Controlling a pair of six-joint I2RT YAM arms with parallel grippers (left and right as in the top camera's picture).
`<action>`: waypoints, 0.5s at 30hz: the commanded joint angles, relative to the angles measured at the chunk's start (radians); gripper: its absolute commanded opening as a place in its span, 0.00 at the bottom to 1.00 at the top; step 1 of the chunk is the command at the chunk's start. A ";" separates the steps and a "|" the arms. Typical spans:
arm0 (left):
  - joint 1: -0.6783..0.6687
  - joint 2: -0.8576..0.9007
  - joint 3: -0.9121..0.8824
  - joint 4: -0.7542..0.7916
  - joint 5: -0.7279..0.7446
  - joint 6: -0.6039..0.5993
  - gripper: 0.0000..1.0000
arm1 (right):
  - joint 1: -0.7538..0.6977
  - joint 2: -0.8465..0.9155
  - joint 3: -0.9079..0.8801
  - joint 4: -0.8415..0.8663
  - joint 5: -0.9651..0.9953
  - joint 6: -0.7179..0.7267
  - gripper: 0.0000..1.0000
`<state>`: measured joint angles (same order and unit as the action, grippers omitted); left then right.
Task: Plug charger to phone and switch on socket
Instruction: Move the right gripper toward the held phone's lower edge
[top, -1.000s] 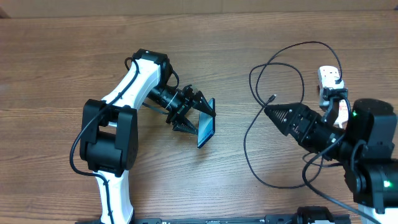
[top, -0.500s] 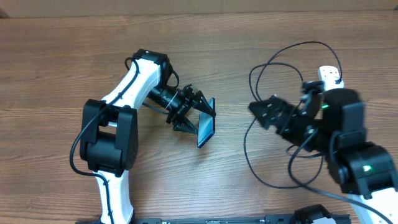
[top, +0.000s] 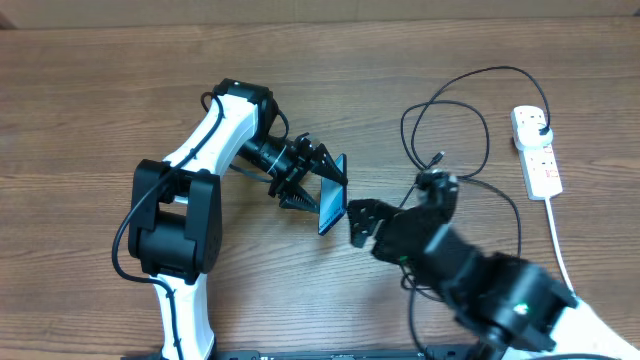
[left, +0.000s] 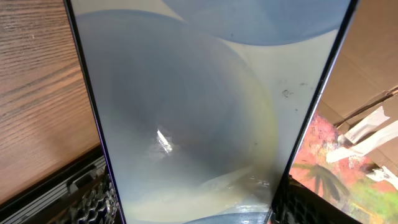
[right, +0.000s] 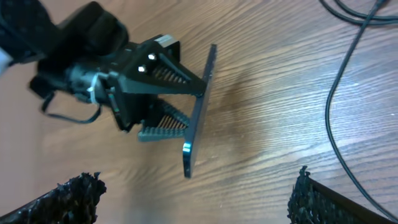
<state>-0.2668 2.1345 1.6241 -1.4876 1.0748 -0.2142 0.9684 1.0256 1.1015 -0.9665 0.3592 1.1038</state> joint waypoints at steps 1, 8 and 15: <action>-0.002 0.001 0.024 0.000 0.053 -0.019 0.68 | 0.073 0.076 0.023 0.000 0.206 0.176 1.00; -0.002 0.001 0.024 0.000 0.053 -0.019 0.68 | 0.154 0.274 0.023 0.017 0.250 0.311 1.00; -0.002 0.001 0.024 0.000 0.053 -0.019 0.68 | 0.162 0.371 0.023 0.072 0.253 0.314 0.94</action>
<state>-0.2668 2.1345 1.6241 -1.4876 1.0782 -0.2295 1.1255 1.3849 1.1015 -0.9096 0.5774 1.3872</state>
